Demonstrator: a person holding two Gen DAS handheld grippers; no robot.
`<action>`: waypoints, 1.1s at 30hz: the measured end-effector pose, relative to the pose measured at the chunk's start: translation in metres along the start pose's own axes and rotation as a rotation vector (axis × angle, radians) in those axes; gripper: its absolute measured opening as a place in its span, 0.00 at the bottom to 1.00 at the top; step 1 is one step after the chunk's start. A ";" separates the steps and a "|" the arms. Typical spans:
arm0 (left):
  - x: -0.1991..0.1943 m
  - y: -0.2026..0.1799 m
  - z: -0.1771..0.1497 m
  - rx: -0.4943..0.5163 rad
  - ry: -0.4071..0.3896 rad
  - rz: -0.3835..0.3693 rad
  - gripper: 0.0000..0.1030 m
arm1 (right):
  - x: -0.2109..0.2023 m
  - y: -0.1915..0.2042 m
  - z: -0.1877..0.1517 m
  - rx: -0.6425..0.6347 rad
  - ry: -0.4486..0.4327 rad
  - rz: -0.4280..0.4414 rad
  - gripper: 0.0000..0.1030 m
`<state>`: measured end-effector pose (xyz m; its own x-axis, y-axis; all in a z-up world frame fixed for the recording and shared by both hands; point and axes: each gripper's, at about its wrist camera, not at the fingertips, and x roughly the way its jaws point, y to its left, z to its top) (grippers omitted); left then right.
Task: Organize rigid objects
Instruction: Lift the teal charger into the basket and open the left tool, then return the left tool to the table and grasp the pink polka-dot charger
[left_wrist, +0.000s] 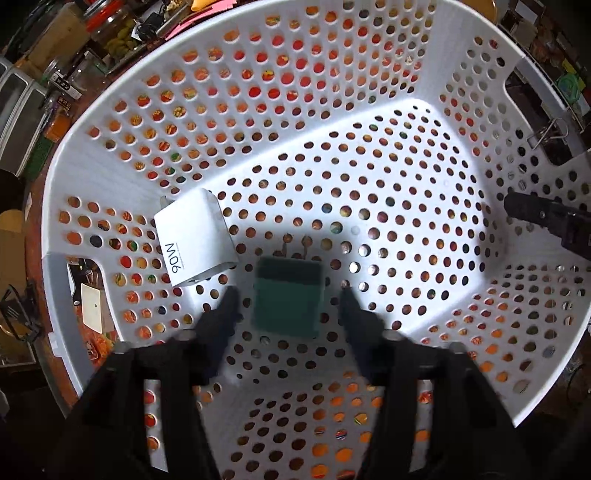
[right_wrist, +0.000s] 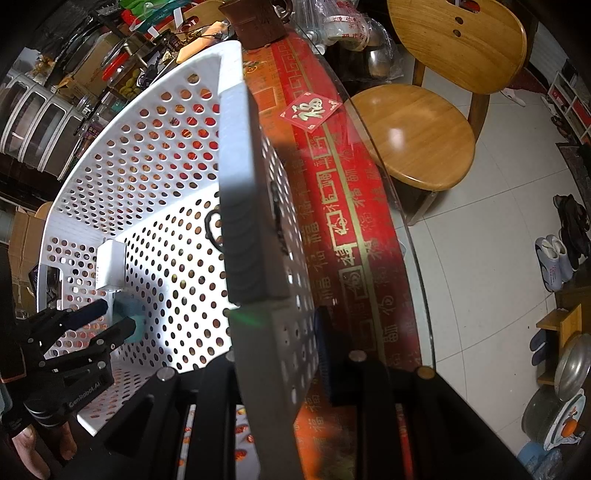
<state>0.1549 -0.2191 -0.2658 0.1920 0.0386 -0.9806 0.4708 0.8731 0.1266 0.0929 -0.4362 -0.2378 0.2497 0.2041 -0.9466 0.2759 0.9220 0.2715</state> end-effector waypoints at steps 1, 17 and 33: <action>-0.003 0.001 -0.001 0.001 -0.018 -0.002 0.68 | 0.000 0.000 0.000 -0.001 0.002 0.000 0.20; -0.144 0.147 -0.106 -0.315 -0.485 0.094 0.99 | 0.003 0.005 0.001 -0.019 0.011 -0.024 0.20; -0.001 0.299 -0.202 -0.741 -0.298 0.110 0.97 | 0.004 0.008 0.001 -0.039 0.022 -0.045 0.20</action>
<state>0.1221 0.1401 -0.2572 0.4753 0.1033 -0.8738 -0.2373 0.9713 -0.0142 0.0974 -0.4289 -0.2394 0.2170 0.1687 -0.9615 0.2504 0.9424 0.2219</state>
